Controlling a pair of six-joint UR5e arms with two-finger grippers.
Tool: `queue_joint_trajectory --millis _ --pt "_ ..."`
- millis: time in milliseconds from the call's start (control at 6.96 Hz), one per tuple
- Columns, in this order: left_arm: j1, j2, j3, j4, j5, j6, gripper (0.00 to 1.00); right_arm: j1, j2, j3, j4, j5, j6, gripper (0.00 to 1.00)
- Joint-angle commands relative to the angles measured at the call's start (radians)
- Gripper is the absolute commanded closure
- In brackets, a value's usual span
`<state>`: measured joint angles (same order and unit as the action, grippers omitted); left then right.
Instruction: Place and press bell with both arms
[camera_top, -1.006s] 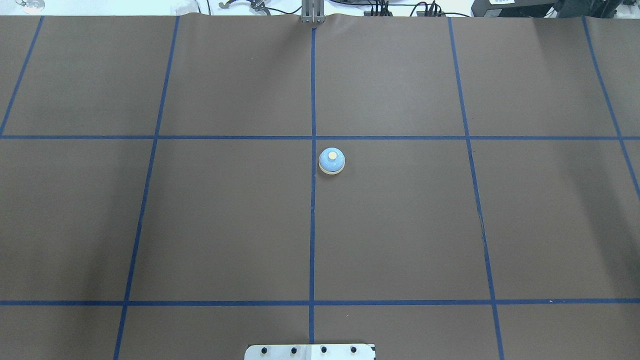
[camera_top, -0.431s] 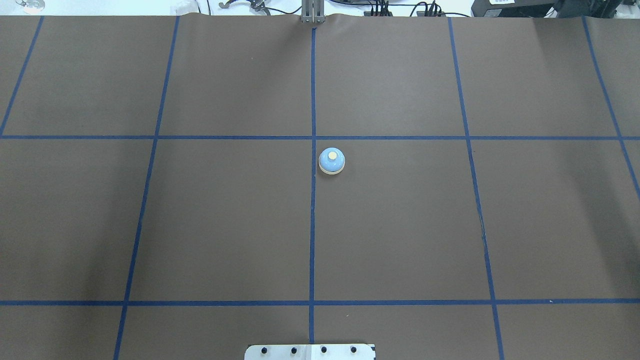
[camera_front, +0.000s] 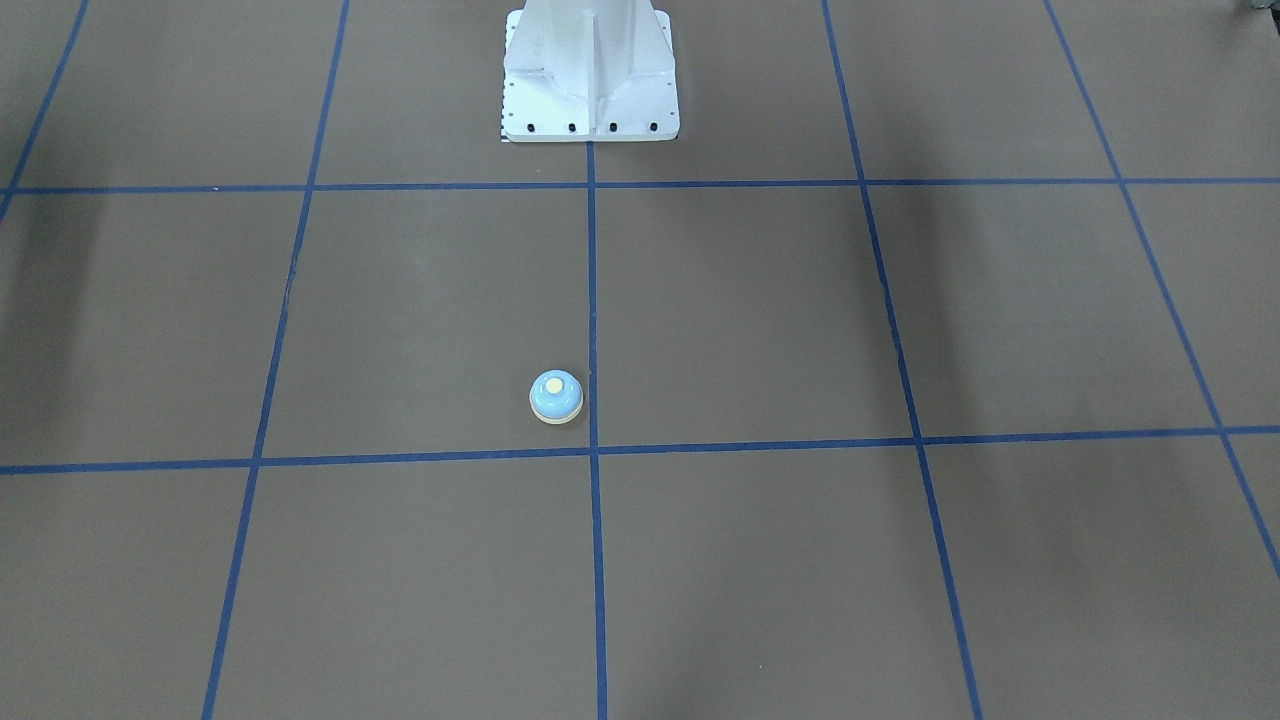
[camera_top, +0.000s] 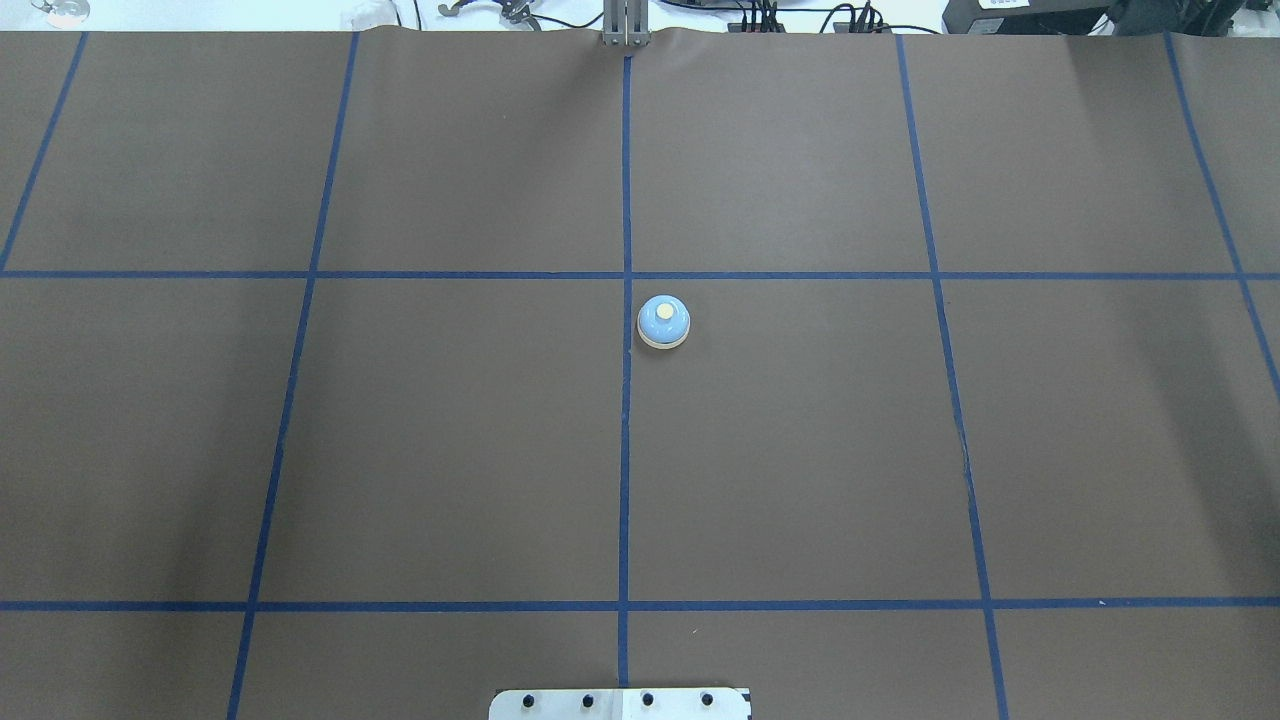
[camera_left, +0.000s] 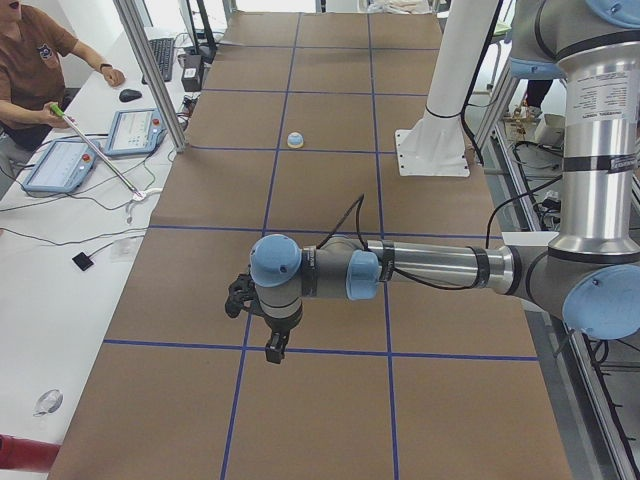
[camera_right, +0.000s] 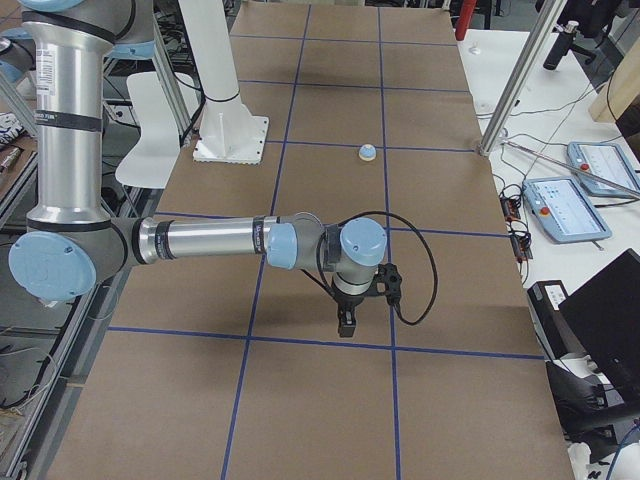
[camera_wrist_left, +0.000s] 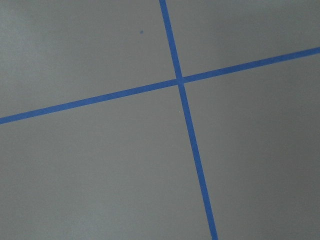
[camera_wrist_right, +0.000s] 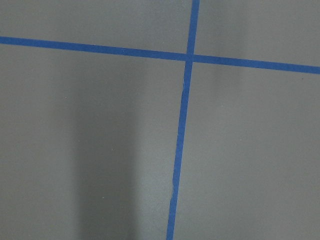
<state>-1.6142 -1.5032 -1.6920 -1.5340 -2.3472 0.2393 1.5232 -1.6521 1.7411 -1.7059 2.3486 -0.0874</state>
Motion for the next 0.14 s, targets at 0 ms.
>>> queue_joint_trajectory --millis 0 --pt "0.0 0.0 0.0 0.0 0.0 0.0 0.0 0.002 0.0 0.001 0.0 0.0 0.0 0.0"
